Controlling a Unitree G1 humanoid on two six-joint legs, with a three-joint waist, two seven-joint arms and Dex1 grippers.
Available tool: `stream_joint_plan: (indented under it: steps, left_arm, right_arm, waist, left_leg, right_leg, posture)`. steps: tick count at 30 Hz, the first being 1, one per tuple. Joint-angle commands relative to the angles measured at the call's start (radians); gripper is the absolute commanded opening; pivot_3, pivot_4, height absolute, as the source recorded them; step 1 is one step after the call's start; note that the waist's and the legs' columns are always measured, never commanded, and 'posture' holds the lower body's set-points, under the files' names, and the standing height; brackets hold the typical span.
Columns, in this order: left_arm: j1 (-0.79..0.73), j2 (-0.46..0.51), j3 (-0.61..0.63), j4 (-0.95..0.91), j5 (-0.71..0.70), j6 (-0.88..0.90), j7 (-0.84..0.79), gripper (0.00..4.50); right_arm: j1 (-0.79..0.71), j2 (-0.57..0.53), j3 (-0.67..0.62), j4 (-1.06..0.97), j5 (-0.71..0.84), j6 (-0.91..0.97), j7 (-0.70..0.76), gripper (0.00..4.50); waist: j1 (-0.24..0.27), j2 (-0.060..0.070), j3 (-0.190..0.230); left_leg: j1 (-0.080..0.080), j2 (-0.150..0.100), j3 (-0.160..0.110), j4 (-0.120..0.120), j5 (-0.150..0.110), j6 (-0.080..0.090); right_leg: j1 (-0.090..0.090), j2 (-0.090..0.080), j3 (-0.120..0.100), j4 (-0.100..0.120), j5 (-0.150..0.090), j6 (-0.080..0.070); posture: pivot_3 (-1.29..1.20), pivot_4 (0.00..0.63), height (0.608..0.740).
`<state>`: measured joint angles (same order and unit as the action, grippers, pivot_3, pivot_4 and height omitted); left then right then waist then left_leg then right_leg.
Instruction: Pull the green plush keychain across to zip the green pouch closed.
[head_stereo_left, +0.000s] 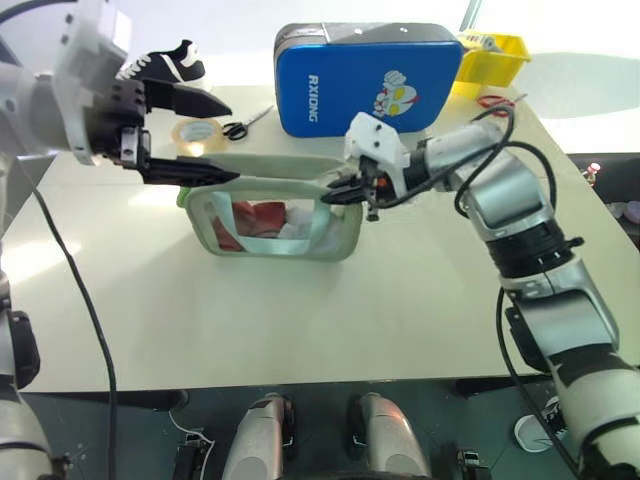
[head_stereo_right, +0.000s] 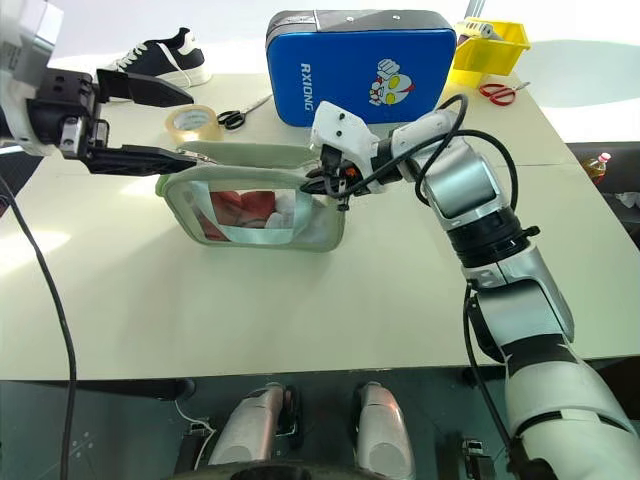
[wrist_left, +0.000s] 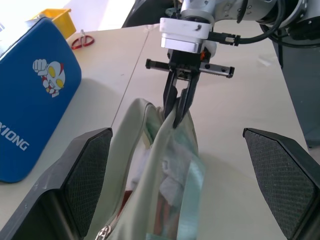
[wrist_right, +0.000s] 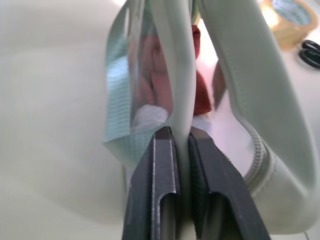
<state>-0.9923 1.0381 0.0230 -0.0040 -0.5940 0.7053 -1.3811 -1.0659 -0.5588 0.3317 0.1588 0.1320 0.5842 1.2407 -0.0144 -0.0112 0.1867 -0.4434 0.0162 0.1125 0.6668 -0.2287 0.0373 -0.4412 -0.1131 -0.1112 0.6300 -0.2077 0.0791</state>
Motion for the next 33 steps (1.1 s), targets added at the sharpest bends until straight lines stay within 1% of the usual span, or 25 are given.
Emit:
stream_joint_plan:
  steps: [1,3,7,9,15,20,21,23,26,27,28,31,33]
  left_arm:
    - [-0.011,0.017,0.027,-0.001,0.019,-0.013,0.015,4.50]
    - [-0.006,0.026,0.040,0.022,0.037,-0.014,0.041,4.50]
    - [0.050,0.073,0.086,0.083,0.082,-0.043,0.083,4.50]
    - [0.095,0.098,0.115,0.117,0.105,-0.062,0.109,4.50]
    - [0.228,0.118,0.203,0.162,0.117,-0.080,0.162,4.50]
    - [0.311,0.122,0.262,0.148,0.104,-0.065,0.191,4.50]
    - [0.334,0.124,0.275,0.149,0.104,-0.065,0.195,4.50]
    - [0.378,0.126,0.298,0.156,0.107,-0.069,0.201,4.50]
    - [0.424,0.101,0.321,0.167,0.103,-0.058,0.236,4.50]
    - [0.437,0.083,0.327,0.174,0.099,-0.053,0.254,4.50]
    - [0.447,0.065,0.330,0.177,0.095,-0.048,0.273,4.50]
    - [0.426,-0.023,0.330,0.236,0.115,-0.058,0.388,4.50]
    - [0.404,-0.070,0.328,0.268,0.118,-0.061,0.437,4.50]
  right_arm:
    - [-0.007,-0.013,-0.033,-0.034,0.009,-0.006,-0.007,2.13]
    - [-0.025,-0.027,-0.066,-0.035,0.025,0.004,-0.012,3.14]
    - [-0.080,-0.061,-0.117,-0.029,0.057,0.022,0.000,3.14]
    - [-0.099,-0.053,-0.123,-0.023,0.067,0.025,-0.006,3.14]
    - [-0.072,0.057,-0.077,-0.048,0.075,0.026,-0.039,3.14]
    - [-0.037,0.101,-0.032,-0.035,0.057,-0.015,-0.044,3.14]
    - [-0.032,0.104,-0.019,-0.021,0.044,-0.039,-0.046,2.91]
    - [-0.026,0.106,-0.003,0.002,0.023,-0.079,-0.043,2.26]
    - [-0.026,0.109,0.000,0.026,0.011,-0.106,-0.047,0.78]
    - [-0.027,0.110,-0.001,0.030,0.008,-0.110,-0.049,0.17]
    - [-0.027,0.111,-0.002,0.031,0.007,-0.111,-0.050,0.05]
    - [-0.024,0.110,-0.004,0.022,0.006,-0.107,-0.051,0.05]
    - [-0.021,0.109,-0.003,0.017,0.006,-0.103,-0.050,0.05]
  waist:
    - [0.001,0.000,0.000]
    - [0.001,0.000,0.000]
    - [-0.001,0.000,0.000]
    - [-0.006,0.000,0.000]
    - [-0.005,0.000,0.000]
    - [0.004,-0.001,0.000]
    - [0.004,-0.001,0.000]
    - [0.000,-0.001,0.000]
    - [-0.002,-0.001,0.000]
    - [-0.002,-0.001,0.000]
    - [-0.001,-0.001,0.000]
    - [0.002,-0.001,0.000]
    - [0.001,-0.001,0.000]
  left_leg:
    - [0.000,0.000,0.000,0.000,0.000,0.000]
    - [0.000,0.000,0.000,0.000,0.000,0.000]
    - [0.000,0.000,0.000,0.000,0.000,0.001]
    - [0.000,0.000,0.000,0.000,0.000,0.001]
    - [0.000,0.001,0.000,-0.002,-0.001,0.001]
    - [-0.002,0.000,0.000,-0.001,-0.001,0.001]
    - [-0.001,0.000,0.000,-0.001,-0.001,0.001]
    - [-0.001,0.000,0.000,-0.001,-0.001,0.001]
    - [-0.001,0.000,0.000,-0.001,-0.001,0.000]
    - [-0.001,0.000,0.000,-0.001,0.000,0.000]
    - [-0.001,0.000,0.000,-0.001,0.000,-0.001]
    - [-0.001,0.000,-0.001,-0.001,0.000,-0.001]
    - [0.000,0.000,-0.001,-0.001,0.000,-0.001]
  right_leg:
    - [0.000,0.000,0.000,0.000,0.000,0.000]
    - [0.000,0.000,0.000,0.000,0.000,0.000]
    - [0.000,0.000,0.000,0.000,0.000,0.000]
    - [-0.001,0.000,0.000,0.000,0.000,0.000]
    - [-0.001,0.000,0.000,0.000,0.000,-0.001]
    - [-0.001,0.000,0.000,0.000,0.000,-0.001]
    - [-0.001,-0.001,0.000,-0.001,0.000,-0.001]
    - [-0.001,-0.001,0.000,-0.001,0.000,-0.001]
    - [-0.002,-0.001,0.000,-0.001,0.000,-0.001]
    - [-0.002,-0.001,0.000,-0.001,0.000,-0.001]
    - [-0.002,-0.001,0.000,-0.001,0.000,-0.001]
    - [-0.001,-0.001,-0.001,-0.001,0.000,-0.001]
    - [-0.001,-0.001,-0.001,-0.001,0.000,-0.001]
  posture:
    - [0.00,0.150,0.740]
    - [0.00,0.150,0.740]
    - [0.00,0.150,0.740]
    - [0.00,0.150,0.740]
    - [0.00,0.150,0.740]
    - [0.00,0.150,0.740]
    - [0.00,0.150,0.740]
    - [0.00,0.150,0.740]
    - [0.00,0.150,0.740]
    - [0.00,0.150,0.740]
    - [0.00,0.150,0.740]
    - [0.00,0.150,0.740]
    - [0.00,0.150,0.740]
